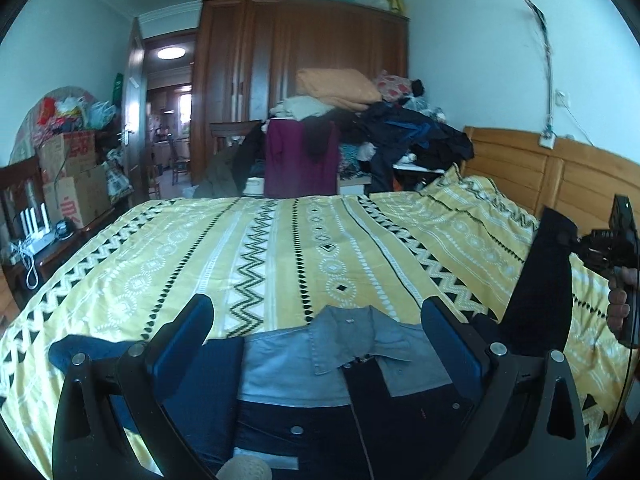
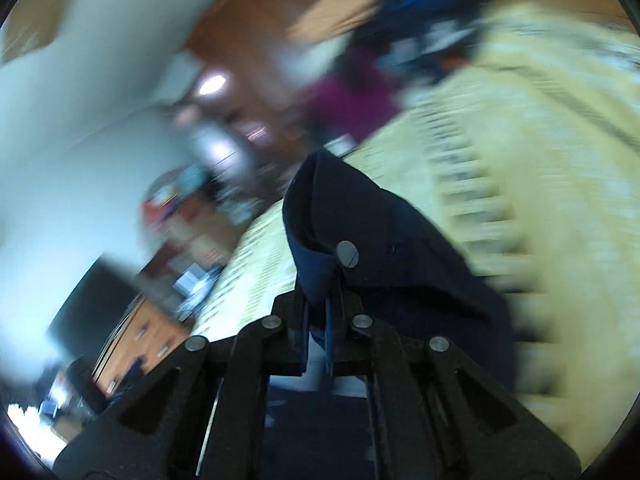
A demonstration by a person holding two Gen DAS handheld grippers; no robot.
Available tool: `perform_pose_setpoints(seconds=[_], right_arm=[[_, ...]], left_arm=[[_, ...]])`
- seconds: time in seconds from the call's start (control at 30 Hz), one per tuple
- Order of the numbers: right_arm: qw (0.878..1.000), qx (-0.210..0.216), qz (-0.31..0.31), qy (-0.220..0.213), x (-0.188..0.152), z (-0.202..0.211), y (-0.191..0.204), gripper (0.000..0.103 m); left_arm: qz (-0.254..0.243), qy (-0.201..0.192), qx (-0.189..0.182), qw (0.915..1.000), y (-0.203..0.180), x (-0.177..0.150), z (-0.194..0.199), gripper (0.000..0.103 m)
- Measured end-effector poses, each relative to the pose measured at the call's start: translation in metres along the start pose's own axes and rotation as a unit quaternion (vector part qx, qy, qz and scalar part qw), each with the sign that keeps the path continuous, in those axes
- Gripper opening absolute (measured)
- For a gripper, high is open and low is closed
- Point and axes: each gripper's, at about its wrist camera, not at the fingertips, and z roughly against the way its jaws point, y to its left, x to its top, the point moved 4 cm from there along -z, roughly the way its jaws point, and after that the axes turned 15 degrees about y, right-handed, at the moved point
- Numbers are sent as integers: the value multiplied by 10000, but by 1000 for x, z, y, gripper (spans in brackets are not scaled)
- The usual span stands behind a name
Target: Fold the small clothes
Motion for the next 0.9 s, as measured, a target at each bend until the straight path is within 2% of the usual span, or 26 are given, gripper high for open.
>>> perform_pose_setpoints(seconds=[0.07, 0.1, 0.13, 0.17, 0.23, 0.27, 0.3, 0.37, 0.47, 0.5, 0.57, 0.63, 0.77, 0.83, 0.9], right_arm=[[9979, 398, 336, 388, -9, -62, 52, 6], [9962, 450, 464, 585, -19, -94, 73, 7], [9939, 450, 537, 847, -32, -130, 89, 15], [9914, 409, 520, 1131, -47, -160, 100, 28], [9827, 497, 523, 1707, -85, -204, 122, 31], [9801, 605, 560, 1805, -99, -209, 129, 31], [9768, 677, 638, 1927, -120, -212, 135, 31], [9732, 601, 791, 2072, -149, -208, 133, 39], [9681, 163, 920, 2325, -188, -190, 101, 40], [9676, -130, 884, 2360, -197, -178, 79, 40], [9694, -600, 704, 2275, -195, -165, 50, 41], [9713, -1082, 258, 2104, -190, -141, -1, 42], [9621, -2021, -320, 1801, -174, -99, -72, 41], [9613, -2070, -603, 1712, -166, -91, -85, 39], [9662, -1917, -448, 1665, -159, -101, -69, 39]], left_arm=[[148, -22, 86, 9999, 21, -4, 6, 103], [198, -13, 154, 9997, 32, -7, 10, 103], [238, -5, 215, 9995, 41, -9, 12, 103], [289, 6, 273, 9992, 50, -12, 15, 103], [397, 30, 374, 9985, 70, -19, 22, 103], [438, 50, 436, 9981, 80, -23, 24, 103], [480, 78, 487, 9976, 89, -28, 26, 103], [568, 181, 532, 9968, 106, -38, 28, 103], [721, 461, 525, 9949, 128, -62, 19, 103], [778, 574, 498, 9941, 133, -70, 15, 103], [832, 782, 480, 9923, 137, -88, 6, 103], [902, 939, 434, 9905, 141, -104, -2, 103], [1086, 1130, 496, 9864, 146, -121, -16, 103], [1234, 1136, 603, 9840, 156, -125, -19, 103], [1452, 1096, 707, 9808, 174, -128, -15, 103]])
